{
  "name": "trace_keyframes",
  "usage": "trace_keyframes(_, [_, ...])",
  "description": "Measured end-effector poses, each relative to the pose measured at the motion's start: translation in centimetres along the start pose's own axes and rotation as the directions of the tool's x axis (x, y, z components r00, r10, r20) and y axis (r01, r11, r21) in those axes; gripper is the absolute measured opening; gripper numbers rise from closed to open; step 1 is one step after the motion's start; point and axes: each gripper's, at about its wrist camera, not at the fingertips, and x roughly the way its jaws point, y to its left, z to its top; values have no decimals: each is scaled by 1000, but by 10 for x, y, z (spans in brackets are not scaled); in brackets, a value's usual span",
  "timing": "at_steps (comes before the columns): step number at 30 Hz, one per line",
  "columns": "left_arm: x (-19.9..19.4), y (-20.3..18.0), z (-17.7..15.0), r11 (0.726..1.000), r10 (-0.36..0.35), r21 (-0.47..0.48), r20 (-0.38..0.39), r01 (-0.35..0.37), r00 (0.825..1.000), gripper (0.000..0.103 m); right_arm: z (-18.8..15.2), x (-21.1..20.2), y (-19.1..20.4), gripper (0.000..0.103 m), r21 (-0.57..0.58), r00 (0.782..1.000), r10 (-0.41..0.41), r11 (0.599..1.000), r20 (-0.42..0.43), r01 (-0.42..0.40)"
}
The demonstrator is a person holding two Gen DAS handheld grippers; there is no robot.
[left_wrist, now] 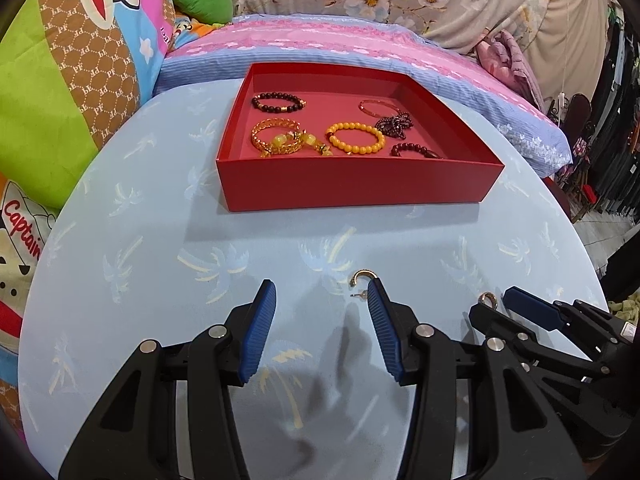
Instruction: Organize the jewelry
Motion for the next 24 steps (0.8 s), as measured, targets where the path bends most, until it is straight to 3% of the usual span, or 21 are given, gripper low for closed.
trace_keyframes(4, [1,0,-1,1000,-1,-7,-6,1,1000,45,0,1,3,38,-18,1000,-22,1000,6,22])
trace_keyframes(11, [3,-2,-4,1000,-9,-7,-14,9,1000,46,0,1,3,17,-31,999,-47,998,10,47])
trace_keyframes(24, [19,-20,0,999,-23,36,-30,24,999,46,3,-2,-4,17,8,1000,-18,1000,7,17])
